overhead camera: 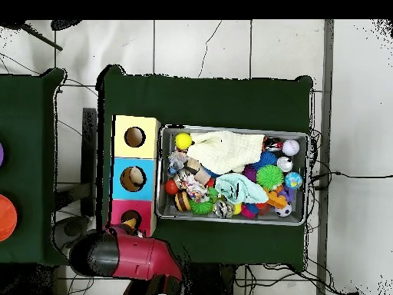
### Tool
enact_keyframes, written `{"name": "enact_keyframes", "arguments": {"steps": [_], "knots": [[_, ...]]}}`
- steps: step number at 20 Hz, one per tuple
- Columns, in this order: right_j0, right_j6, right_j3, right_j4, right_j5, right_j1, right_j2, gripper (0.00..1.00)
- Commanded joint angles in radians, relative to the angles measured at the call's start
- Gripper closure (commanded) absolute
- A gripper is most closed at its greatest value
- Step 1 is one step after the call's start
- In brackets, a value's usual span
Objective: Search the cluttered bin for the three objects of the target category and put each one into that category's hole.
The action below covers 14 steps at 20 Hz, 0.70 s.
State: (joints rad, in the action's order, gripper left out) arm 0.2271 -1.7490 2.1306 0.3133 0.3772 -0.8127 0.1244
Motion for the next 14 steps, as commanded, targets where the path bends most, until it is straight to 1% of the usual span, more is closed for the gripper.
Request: {"name": "enact_keyframes", "arguments": {"steps": [1, 8, 13, 14], "knots": [[-0.026, -0.208, 0.045, 0.052, -0.09, 0.043, -0.13, 1.0], [-0.032, -0.194, 0.039, 0.026, -0.128, 0.048, -0.128, 1.0], [-0.028, -0.199, 0.037, 0.027, -0.128, 0.046, -0.123, 1.0], [-0.028, -0.204, 0.039, 0.031, -0.132, 0.045, -0.123, 0.0]]}}
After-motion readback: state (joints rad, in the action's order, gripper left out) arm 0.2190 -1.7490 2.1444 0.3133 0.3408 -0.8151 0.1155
